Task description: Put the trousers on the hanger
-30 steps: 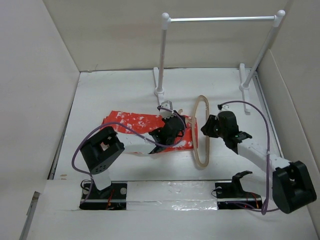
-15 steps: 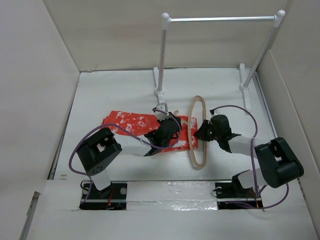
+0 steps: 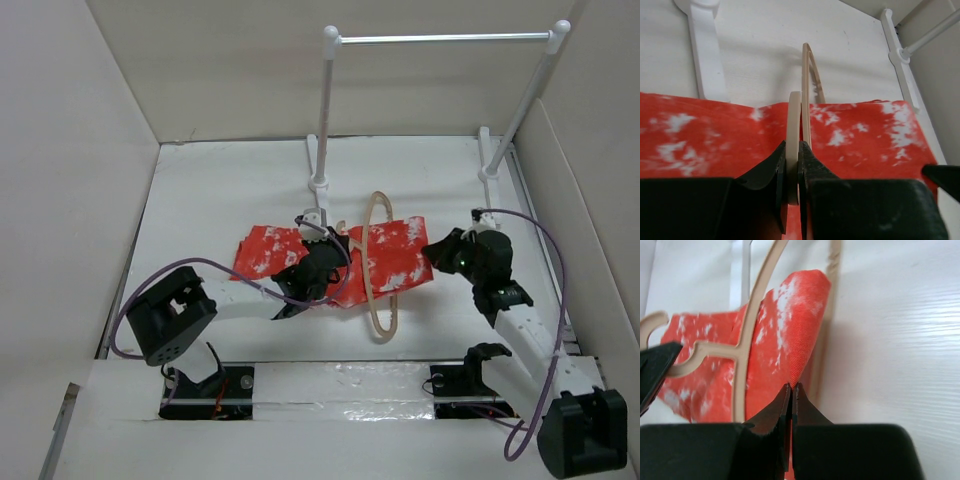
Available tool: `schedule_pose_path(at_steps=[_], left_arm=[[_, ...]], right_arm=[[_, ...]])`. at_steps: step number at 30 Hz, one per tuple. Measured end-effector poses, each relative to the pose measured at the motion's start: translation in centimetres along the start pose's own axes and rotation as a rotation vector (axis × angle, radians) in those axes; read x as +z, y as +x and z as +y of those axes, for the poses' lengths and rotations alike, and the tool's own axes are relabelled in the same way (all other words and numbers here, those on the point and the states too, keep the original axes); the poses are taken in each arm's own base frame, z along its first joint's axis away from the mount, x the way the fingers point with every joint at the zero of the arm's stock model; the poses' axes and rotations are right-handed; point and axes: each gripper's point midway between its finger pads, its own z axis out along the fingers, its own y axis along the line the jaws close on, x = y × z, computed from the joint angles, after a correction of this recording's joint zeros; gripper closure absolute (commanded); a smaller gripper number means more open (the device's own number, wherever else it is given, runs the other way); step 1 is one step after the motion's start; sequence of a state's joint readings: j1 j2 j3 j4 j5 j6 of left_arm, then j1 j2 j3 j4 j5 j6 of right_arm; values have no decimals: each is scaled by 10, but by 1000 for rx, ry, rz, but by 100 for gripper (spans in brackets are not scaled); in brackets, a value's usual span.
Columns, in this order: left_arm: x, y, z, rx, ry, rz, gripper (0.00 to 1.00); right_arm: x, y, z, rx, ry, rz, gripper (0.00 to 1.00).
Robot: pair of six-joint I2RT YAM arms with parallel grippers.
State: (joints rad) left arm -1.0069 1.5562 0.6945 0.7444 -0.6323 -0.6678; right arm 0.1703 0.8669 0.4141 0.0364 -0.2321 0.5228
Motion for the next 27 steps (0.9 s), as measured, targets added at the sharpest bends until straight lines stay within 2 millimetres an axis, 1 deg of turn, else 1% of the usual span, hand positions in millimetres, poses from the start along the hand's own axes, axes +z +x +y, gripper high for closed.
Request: schedule_pose_path(at_steps=[3,5,8,13,16,19,22,24,25,26,27], left_arm=[[-9,-3,9,35,-19,-2,100],[-15,-4,14,55,-31,-1,100],[-24,-10,24,76,-54,-7,100],[-34,-18,34,112,-82,-9,100],[-37,-20,39,138,-99,-6,100],[-39,-23,41,155,-103,-3,100],[-42,-27,38,160,-91,-3,100],[-44,-29,31,159,-74,-4,100],[-44,-31,26,156,-64,-6,100],[-44,-33,21,152,-55,-7,100],[-44,-35,15,146,-44,-9,100]], right_arm=[[-14,-21,-19,19,79,-64,100],[-22,-31,-35,34,136,-93,100],[-30,-36,-56,69,202,-110,100],[-34,-40,-77,120,247,-115,100],[-33,-39,-87,153,261,-96,100],[-32,-38,-88,163,253,-87,100],[-29,-37,-85,164,230,-76,100],[-26,-35,-85,168,219,-63,100],[-25,-34,-85,170,215,-58,95],[-25,-33,-85,171,212,-55,86],[-24,-32,-84,170,206,-54,74]])
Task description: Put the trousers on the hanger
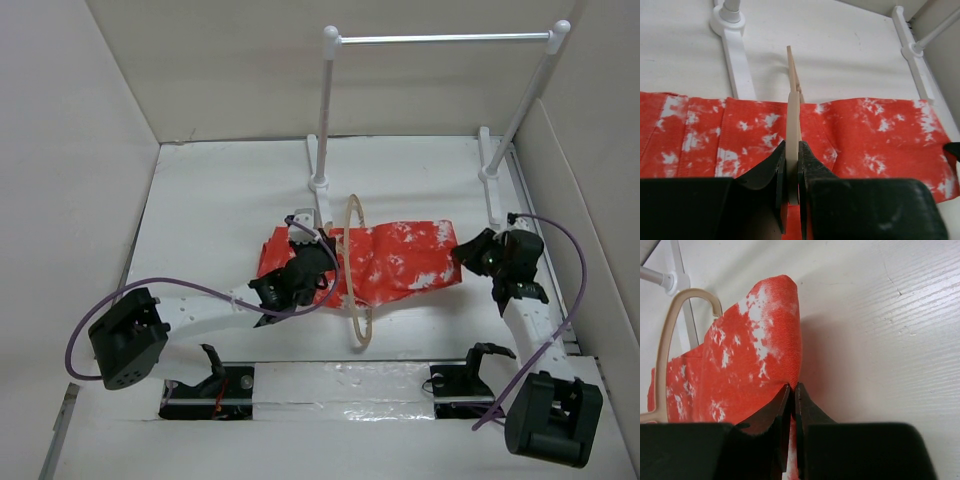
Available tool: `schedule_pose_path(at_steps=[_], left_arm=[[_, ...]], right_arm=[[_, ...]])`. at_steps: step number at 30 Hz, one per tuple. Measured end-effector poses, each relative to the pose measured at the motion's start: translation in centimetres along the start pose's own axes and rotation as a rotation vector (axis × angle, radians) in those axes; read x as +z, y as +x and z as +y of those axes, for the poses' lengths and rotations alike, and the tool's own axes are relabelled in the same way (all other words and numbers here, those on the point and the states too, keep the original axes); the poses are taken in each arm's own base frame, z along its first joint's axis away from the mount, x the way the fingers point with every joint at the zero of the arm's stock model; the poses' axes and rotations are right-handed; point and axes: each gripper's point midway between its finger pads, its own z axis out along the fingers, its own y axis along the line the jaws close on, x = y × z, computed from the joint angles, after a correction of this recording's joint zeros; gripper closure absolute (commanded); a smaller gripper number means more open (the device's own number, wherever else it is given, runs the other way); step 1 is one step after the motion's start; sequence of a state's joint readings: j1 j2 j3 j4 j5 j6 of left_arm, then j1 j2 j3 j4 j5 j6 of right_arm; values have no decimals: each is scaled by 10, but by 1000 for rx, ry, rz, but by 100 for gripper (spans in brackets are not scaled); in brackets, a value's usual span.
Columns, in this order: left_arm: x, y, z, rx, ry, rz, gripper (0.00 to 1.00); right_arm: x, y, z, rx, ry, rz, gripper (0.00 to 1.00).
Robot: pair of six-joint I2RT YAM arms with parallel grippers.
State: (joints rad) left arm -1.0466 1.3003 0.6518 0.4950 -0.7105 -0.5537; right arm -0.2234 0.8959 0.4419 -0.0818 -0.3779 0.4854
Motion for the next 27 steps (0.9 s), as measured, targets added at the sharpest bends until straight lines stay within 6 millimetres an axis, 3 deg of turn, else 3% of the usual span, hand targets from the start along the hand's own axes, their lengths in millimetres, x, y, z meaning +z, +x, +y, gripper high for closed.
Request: schedule_pose_path(at_steps=[1,4,7,9,12,13,15,18,19,20,21,22,25,27], left_arm=[[0,-3,-4,-6,9,-2,100],[0,-7,-11,-10,23,-4,100],[0,-11,-14,8,19,1,100],[0,-17,-18,26,20,5,100],[-1,-28,-27,51,31,6,100],[-2,-33,-32,61,39,6,100],[-6,-42,-43,76,54,-3,100],[-14,-51,-59,101,73,-13,100],[-16,-54,-64,108,77,-17,100],[-18,-56,-68,117,81,-20,100],[-20,-58,-72,123,84,-23,100],[-21,-59,-74,129,87,-25,100],[-22,-63,-75,140,81,-33,100],[-22,-63,-74,146,77,-32,100]], right_arm=[[0,0,0,-4,-4,1,52],[0,0,9,-38,-27,-4,23],[-7,-1,33,-100,-72,-6,13],[-18,-10,61,-152,-136,-38,13],[-37,-10,118,-211,-295,-71,29],[-42,-1,136,-219,-356,-55,71],[-52,29,172,-227,-480,6,100],[-62,89,206,-220,-592,149,100],[-64,108,213,-220,-602,193,96],[-66,125,217,-220,-599,234,84],[-66,137,222,-212,-592,248,56],[-70,151,225,-218,-597,282,47],[-69,166,230,-206,-568,286,30],[-61,166,229,-191,-533,268,30]])
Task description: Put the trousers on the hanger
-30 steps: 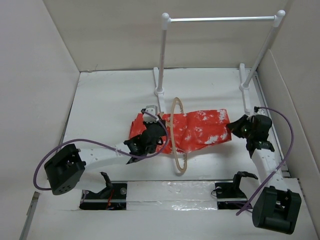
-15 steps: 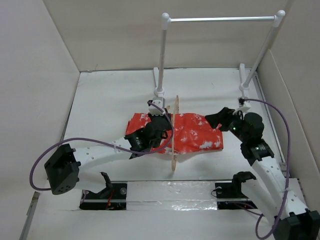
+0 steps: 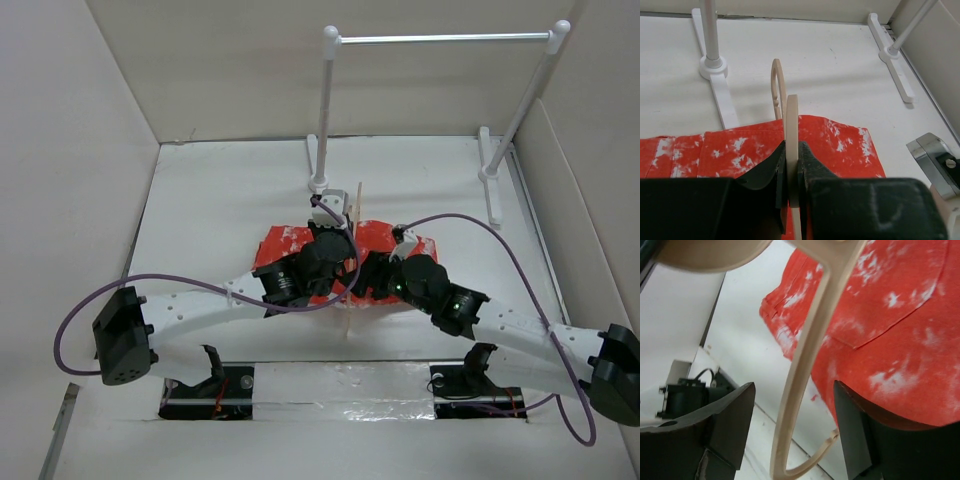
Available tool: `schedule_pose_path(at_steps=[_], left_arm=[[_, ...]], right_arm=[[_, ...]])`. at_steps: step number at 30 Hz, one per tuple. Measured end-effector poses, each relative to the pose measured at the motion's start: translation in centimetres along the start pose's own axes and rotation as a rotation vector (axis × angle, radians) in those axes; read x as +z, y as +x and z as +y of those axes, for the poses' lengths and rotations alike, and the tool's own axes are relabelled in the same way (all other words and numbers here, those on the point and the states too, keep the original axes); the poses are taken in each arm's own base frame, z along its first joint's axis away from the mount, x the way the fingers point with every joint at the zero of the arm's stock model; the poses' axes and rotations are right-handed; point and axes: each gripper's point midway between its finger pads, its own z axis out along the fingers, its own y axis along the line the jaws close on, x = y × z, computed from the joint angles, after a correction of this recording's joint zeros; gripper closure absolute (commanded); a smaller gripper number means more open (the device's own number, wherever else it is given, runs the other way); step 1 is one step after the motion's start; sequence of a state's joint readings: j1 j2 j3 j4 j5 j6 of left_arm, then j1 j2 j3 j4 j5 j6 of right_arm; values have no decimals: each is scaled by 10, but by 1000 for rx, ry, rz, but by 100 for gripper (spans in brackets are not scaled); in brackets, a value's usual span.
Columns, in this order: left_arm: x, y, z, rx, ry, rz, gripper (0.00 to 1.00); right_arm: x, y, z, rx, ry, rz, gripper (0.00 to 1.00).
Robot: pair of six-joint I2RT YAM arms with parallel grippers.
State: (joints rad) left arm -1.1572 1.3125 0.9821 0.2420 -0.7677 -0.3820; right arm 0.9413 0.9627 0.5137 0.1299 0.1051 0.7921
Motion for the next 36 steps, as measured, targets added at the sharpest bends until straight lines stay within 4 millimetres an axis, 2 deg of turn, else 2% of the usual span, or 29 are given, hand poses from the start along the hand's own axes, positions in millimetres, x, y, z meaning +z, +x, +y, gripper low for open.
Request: schedule_pose_path(at_steps=[3,6,7,8,9,10,12,13,17,21,23,24,26,27,29,33,36], left_arm=[[0,0,0,4,-1,2,100],[0,0,0,9,0,2,100],[0,-1,0,11,1,1,100],[0,-2,-1,16,3,2,100],[-1,-6,-2,19,7,-1,100],[-1,-11,-5,19,12,-7,100],[-2,-24,-11,26,30,-21,100],[-2,-31,-15,29,41,-28,100],[0,-56,-34,43,79,-43,100],[-3,-83,-55,25,140,-66,100],[-6,-98,-67,11,178,-79,89],[-7,-106,-73,3,200,-83,77],[-9,-124,-93,-36,263,-104,67],[-11,-129,-101,-43,292,-102,57],[-14,-137,-116,-63,344,-109,47],[-21,-150,-127,-74,401,-123,19],[-21,-161,-125,-69,410,-151,15]], right_arm=[[8,-1,-6,13,37,-14,35],[13,4,-6,28,41,-7,53],[14,5,-2,36,31,-8,63],[14,4,2,44,15,-13,65],[14,3,8,54,-4,-22,70],[15,1,12,64,-19,-31,80],[15,-4,18,100,-36,-50,89],[15,-10,20,119,-45,-68,97],[6,-33,38,161,-116,-141,100],[-16,-57,55,196,-181,-215,100],[-28,-69,62,218,-212,-256,100],[-33,-75,66,229,-229,-273,100],[-44,-79,74,239,-266,-279,100],[-48,-83,78,243,-283,-288,100],[-55,-91,85,251,-307,-297,100],[-64,-102,90,254,-322,-292,100],[-69,-106,85,245,-311,-272,100]])
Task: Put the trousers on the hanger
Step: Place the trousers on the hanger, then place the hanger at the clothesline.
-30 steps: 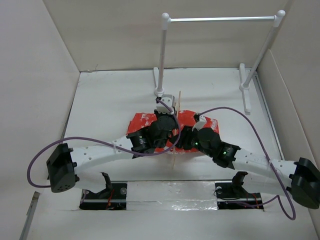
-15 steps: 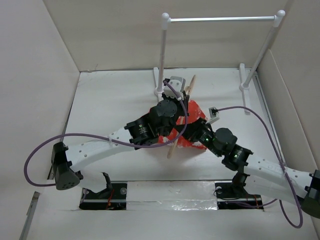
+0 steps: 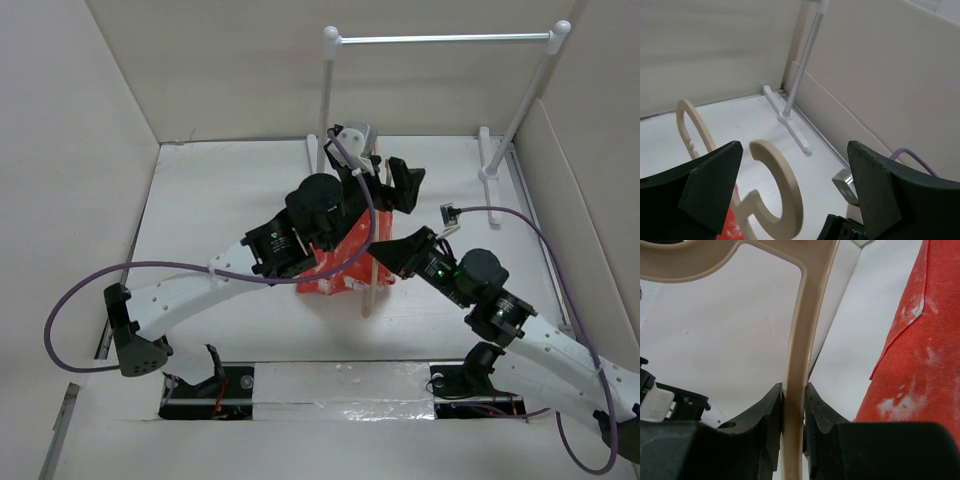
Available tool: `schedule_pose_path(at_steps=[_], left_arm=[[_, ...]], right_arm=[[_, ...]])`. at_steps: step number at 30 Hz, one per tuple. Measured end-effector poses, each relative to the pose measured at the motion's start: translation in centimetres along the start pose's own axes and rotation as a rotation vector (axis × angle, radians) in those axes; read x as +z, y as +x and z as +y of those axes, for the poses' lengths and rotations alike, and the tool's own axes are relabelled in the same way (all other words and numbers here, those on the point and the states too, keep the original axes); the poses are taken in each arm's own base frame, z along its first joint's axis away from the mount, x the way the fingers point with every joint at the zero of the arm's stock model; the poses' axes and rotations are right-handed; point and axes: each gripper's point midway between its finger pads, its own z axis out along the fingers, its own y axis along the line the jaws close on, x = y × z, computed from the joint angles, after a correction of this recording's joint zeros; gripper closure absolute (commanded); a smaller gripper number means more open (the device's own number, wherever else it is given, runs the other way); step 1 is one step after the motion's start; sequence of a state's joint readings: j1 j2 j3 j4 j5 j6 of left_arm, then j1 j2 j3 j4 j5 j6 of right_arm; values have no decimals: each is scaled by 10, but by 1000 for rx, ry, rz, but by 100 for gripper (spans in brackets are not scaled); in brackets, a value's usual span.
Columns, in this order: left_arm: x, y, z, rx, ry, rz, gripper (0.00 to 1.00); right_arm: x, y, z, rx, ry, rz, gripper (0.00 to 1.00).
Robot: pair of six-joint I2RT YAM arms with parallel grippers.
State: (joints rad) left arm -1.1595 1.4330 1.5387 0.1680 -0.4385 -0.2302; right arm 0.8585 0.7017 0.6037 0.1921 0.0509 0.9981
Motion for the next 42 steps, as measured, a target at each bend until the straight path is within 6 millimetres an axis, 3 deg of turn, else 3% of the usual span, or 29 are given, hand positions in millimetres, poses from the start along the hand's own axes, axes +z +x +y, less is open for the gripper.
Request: schedule_pose_path(at_steps=[3,5,11,12,14,17,20,24,27,31,34,42], left_arm=[[-6,-25,16,-2,-9,-44,14],[-18,-54,30,-16,-22,-99,13],[-79,-141,57,-80,-32,-301,13],[-84,-147,59,-87,-30,-323,13],[-94,-141,68,-88,-44,-328,14],[-97,-108,84,-75,-79,-292,15],[-93,-43,108,-45,-137,-192,16],[-93,63,148,27,-234,5,17],[-106,107,171,45,-294,81,18],[-133,127,196,20,-351,55,18],[-146,133,208,13,-376,31,18],[-149,141,214,7,-382,22,18]], right_arm=[[-2,-4,-9,-9,23,15,100],[-3,-6,-16,-11,38,22,100],[-2,-20,-35,-11,83,21,100],[-1,-24,-37,-12,94,18,100],[-1,-35,-41,-16,116,7,100],[-1,-66,-44,-23,153,-33,100],[1,-106,-43,-41,172,-91,100],[5,-162,-48,-63,199,-162,100],[6,-195,-63,-72,237,-200,100],[3,-225,-86,-71,283,-229,100],[-1,-239,-91,-65,290,-239,100],[-5,-272,-69,-30,185,-259,100]])
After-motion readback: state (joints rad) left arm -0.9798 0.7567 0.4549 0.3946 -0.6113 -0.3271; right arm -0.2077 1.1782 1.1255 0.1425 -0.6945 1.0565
